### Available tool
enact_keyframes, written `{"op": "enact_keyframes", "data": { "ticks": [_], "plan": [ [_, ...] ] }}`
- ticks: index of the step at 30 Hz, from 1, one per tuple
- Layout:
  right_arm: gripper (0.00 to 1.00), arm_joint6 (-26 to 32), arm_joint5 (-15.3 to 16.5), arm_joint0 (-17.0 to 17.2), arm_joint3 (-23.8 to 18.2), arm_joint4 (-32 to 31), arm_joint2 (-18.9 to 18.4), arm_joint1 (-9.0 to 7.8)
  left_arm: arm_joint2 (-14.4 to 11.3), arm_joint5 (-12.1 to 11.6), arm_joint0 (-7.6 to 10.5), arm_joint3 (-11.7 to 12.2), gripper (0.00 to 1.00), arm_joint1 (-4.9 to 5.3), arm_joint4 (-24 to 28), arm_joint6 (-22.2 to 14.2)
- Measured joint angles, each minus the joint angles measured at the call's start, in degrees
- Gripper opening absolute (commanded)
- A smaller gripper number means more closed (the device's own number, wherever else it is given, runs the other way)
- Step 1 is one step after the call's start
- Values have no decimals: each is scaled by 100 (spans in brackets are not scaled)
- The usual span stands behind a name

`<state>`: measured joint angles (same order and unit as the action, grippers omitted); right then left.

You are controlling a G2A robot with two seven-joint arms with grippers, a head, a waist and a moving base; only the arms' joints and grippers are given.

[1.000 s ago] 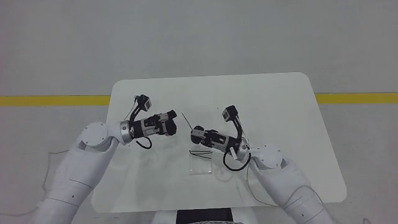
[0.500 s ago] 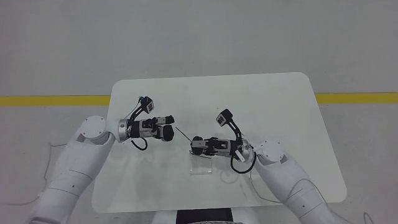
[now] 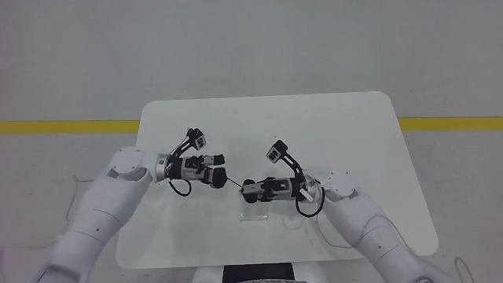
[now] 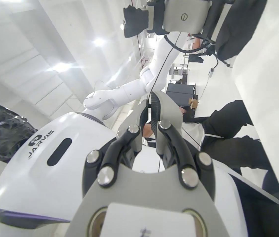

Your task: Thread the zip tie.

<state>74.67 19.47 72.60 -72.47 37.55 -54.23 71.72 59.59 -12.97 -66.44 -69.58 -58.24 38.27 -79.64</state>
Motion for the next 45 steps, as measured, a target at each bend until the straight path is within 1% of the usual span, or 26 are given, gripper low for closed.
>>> {"op": "enact_keyframes", "data": {
  "ticks": [2, 3, 8, 10, 11, 13, 15, 17, 22, 25, 26, 28, 33, 34, 35, 36, 37, 38, 40, 41, 43, 45],
  "plan": [
    [0, 20, 0, -27, 40, 30, 16, 8, -228, -105, 92, -2, 100, 59, 34, 0],
    [0, 17, 1, -26, 39, 29, 15, 7, -263, -121, 105, 4, 100, 70, 26, 0],
    [0, -28, -8, -9, 14, -6, 19, 6, -263, -109, 96, -3, 100, 68, 5, 18],
    [0, -124, -35, 13, -46, -106, 51, 5, -293, -50, 70, -59, 100, 66, -34, 142],
    [0, -121, -33, 20, -82, -126, 68, 3, -315, -4, 61, -93, 100, 66, -23, 146],
    [0, -58, -16, 14, -104, -117, 92, 3, -347, 21, 61, -108, 100, 68, 52, 32],
    [0, 35, -32, -19, -92, -117, 134, 6, -438, 12, 67, -157, 100, 79, 124, -7],
    [0, 52, -86, -67, -57, -203, 164, 6, -509, -10, 98, -153, 100, 108, 48, -3],
    [0, 38, -89, -69, -55, -214, 163, 6, -508, -13, 102, -143, 100, 111, 33, 0],
    [0, -138, -109, -29, -126, -322, 172, 0, -530, 3, 64, -223, 100, 109, 20, 115],
    [0, -154, -108, -21, -147, -355, 168, -8, -528, -2, 48, -245, 100, 113, 78, 72],
    [0, -110, -89, -17, -158, -340, 147, -19, -531, -30, 37, -261, 100, 126, 153, 2],
    [0, 33, -81, -66, -120, -331, 102, -47, -624, -128, 33, -344, 100, 197, 301, -1],
    [0, 47, -82, -75, -108, -331, 95, -51, -647, -144, 34, -361, 87, 212, 341, -1],
    [0, 68, -82, -85, -92, -325, 85, -57, -679, -163, 38, -376, 78, 235, 389, 0],
    [0, 89, -81, -90, -82, -318, 79, -61, -706, -174, 42, -388, 73, 253, 422, 0],
    [0, 119, -79, -94, -74, -308, 75, -65, -737, -184, 47, -403, 58, 270, 459, 0],
    [0, 159, -76, -99, -62, -299, 72, -70, -779, -198, 57, -417, 49, 295, 508, 0],
    [0, 204, -68, -104, -37, -293, 69, -77, -847, -223, 80, -438, 47, 334, 576, 0],
    [0, 228, -64, -107, -21, -284, 68, -81, -896, -241, 98, -451, 44, 360, 619, 0],
    [0, 280, -48, -110, -9, -247, 71, -85, -986, -262, 131, -476, 45, 399, 663, 0],
    [0, 359, -5, -113, 14, -180, 72, -87, -1088, -290, 177, -480, 43, 446, 697, 0]
  ]
}}
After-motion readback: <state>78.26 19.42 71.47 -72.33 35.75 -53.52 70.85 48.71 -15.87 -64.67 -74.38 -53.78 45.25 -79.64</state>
